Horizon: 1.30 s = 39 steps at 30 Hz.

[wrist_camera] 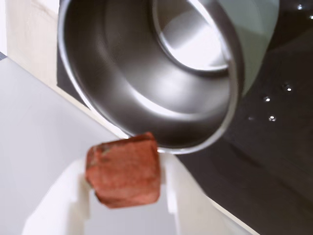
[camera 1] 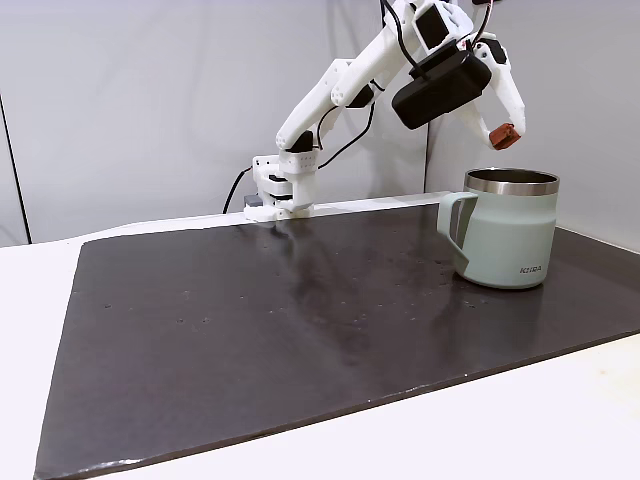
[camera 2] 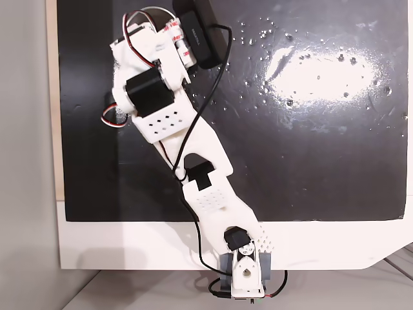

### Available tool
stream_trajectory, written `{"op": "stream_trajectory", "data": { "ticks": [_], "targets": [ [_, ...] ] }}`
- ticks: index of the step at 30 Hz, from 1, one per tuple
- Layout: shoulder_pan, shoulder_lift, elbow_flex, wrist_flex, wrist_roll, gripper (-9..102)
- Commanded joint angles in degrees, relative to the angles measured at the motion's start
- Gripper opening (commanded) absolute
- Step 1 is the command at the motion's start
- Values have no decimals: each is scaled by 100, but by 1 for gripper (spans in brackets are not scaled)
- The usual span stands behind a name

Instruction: Grasp a cube and put it in the cup.

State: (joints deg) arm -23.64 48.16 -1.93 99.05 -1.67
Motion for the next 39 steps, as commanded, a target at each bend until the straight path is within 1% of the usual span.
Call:
{"op": "stream_trajectory", "data": {
  "ticks": [1, 8, 11, 13, 27, 39],
  "targets": [
    [0, 44, -352, -132, -53, 4],
    [97, 35, -360, -97, -53, 6],
    [141, 62, -369, -70, -26, 16],
    [149, 70, -413, -53, -26, 19],
    [237, 220, -404, 193, -88, 19],
    [220, 334, -334, 193, -158, 19]
  ]
}}
